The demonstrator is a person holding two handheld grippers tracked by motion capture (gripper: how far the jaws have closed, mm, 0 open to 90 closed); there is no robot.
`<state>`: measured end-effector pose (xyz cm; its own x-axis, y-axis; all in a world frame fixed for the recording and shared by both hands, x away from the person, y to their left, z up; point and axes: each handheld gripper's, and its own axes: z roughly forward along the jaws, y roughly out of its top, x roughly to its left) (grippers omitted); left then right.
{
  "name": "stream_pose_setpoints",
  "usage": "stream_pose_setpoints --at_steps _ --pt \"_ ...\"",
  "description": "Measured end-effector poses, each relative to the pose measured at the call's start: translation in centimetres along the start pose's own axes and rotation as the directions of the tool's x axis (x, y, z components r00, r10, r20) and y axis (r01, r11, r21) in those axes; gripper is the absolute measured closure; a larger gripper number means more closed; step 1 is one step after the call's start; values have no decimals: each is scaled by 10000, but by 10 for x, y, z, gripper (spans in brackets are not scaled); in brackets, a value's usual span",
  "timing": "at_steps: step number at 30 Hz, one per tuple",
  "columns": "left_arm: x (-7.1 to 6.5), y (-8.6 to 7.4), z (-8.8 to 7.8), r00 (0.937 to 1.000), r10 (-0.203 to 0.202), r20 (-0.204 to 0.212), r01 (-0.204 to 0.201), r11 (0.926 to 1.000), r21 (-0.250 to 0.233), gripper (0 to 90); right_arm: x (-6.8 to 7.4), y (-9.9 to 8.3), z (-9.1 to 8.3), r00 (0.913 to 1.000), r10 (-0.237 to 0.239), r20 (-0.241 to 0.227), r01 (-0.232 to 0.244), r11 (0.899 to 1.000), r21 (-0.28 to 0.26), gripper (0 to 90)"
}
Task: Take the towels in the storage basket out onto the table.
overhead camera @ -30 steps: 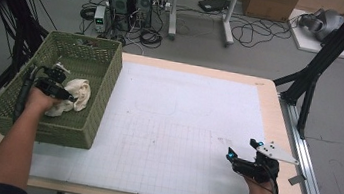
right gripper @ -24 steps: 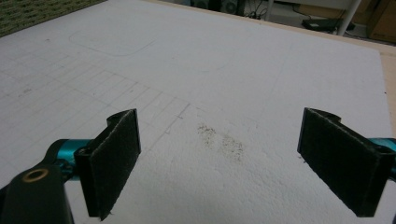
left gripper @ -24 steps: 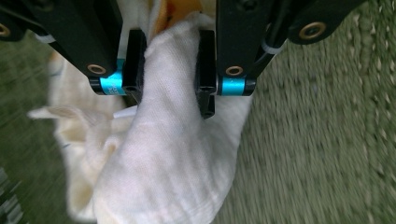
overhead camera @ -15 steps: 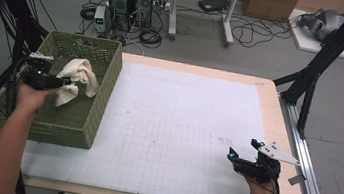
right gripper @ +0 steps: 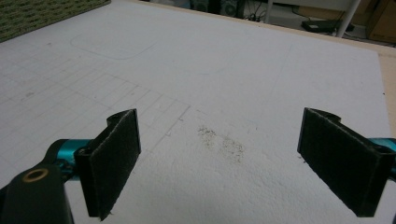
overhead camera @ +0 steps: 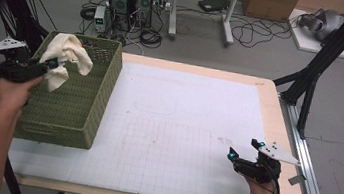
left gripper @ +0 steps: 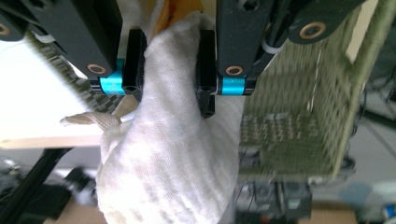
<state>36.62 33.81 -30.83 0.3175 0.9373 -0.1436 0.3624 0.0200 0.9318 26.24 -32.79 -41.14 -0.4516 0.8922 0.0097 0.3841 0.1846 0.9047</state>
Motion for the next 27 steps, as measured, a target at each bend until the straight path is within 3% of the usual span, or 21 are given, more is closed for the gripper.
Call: stream_pose_setpoints --at_steps 3,8,12,17,23,27 --pt "-11 9 -5 9989 255 386 -246 9994 -238 719 0 0 0 10000 -69 10 69 10000 6 125" --pt "-40 23 -9 9884 878 1237 -813 9951 -568 718 1 0 0 10000 -66 1 66 10000 10 125" --pt "-61 28 -8 9772 1176 1770 -1047 9912 -806 718 1 1 0 10000 -88 -4 88 10000 -15 125" --pt "-85 29 -3 9585 1346 2512 -1129 9887 -989 718 1 1 -1 10000 -61 -8 61 10000 -29 125" --pt "-111 25 5 9376 1693 3036 -1414 9836 -1117 718 1 1 -1 10000 -92 -12 92 10000 -34 125" --pt "-123 20 10 9283 1805 3251 -1502 9818 -1161 718 1 1 -1 10000 -43 -21 43 10000 -34 125"
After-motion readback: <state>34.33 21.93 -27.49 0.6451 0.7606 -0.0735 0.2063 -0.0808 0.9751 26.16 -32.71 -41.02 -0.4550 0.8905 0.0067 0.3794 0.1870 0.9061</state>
